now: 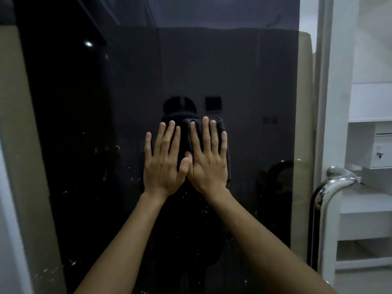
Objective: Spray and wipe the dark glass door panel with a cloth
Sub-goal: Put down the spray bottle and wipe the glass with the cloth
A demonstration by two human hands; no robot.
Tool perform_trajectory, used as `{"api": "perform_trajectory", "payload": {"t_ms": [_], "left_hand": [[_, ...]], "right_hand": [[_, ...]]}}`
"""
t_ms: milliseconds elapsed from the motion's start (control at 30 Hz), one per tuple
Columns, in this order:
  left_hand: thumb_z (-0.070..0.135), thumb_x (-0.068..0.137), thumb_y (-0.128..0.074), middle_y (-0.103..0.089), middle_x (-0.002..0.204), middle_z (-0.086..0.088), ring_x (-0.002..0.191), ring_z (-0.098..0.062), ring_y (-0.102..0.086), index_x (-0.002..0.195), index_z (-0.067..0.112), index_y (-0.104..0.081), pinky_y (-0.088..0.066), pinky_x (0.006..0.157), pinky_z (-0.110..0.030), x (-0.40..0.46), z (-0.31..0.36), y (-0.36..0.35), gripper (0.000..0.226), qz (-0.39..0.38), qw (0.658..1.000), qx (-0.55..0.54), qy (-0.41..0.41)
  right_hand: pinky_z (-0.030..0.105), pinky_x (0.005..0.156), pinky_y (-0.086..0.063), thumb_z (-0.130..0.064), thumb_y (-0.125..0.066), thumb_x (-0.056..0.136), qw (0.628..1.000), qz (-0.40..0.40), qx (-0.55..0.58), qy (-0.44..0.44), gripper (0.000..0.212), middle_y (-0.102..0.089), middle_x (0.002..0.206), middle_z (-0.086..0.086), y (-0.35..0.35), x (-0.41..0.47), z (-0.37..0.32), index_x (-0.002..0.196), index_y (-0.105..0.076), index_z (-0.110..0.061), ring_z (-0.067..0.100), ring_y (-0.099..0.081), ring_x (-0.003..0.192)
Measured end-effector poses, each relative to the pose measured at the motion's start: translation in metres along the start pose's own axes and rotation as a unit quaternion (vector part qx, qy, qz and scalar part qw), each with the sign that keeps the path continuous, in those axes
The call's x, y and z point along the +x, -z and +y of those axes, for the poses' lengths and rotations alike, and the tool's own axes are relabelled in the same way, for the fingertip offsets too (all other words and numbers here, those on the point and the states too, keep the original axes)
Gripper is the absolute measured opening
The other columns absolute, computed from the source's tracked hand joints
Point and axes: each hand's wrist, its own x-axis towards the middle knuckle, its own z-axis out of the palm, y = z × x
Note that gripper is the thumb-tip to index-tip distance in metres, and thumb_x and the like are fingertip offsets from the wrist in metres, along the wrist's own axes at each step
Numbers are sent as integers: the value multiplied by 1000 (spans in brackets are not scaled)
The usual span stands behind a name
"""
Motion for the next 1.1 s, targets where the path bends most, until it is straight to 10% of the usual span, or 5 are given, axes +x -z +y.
{"api": "perform_trajectory", "payload": {"t_ms": [1100], "left_hand": [[43,99,-26,-22,166,-15,156,-31,-14,157,4,-28,-12,125,-57,-54,-180,54,70,53,990,51,121]], "right_hand": [[55,127,-5,-36,-32,100,994,40,5,-97,72,-3,171,16,-6,5,-43,164,-9,-14,31,0,159]]}}
